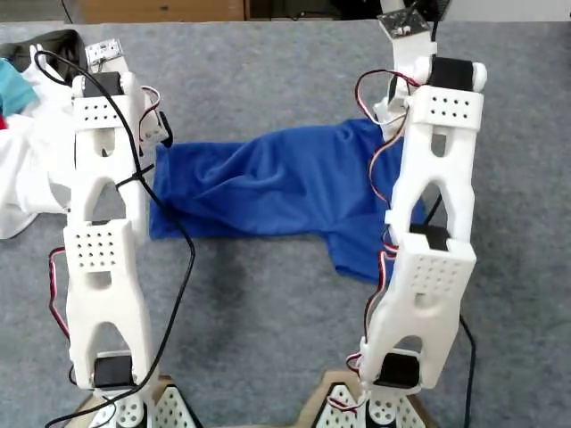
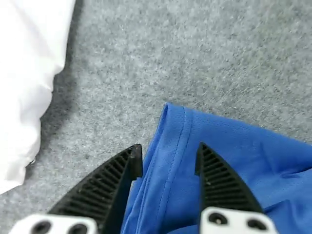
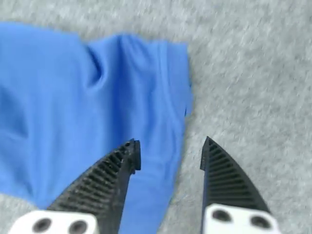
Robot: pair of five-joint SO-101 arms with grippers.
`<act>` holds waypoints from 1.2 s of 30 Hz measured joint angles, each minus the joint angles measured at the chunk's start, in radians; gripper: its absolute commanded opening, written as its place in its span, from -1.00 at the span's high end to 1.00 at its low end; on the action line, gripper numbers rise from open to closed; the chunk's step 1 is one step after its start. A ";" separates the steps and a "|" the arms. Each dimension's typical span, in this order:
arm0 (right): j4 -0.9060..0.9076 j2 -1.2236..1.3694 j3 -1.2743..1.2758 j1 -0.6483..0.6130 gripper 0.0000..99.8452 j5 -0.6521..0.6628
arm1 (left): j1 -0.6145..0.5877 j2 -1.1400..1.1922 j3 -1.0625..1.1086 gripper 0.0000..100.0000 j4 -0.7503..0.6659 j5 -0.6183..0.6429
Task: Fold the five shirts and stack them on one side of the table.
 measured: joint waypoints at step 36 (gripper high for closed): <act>-0.199 0.342 -0.265 0.120 0.57 0.000 | 0.040 0.149 -0.012 0.96 -0.169 0.003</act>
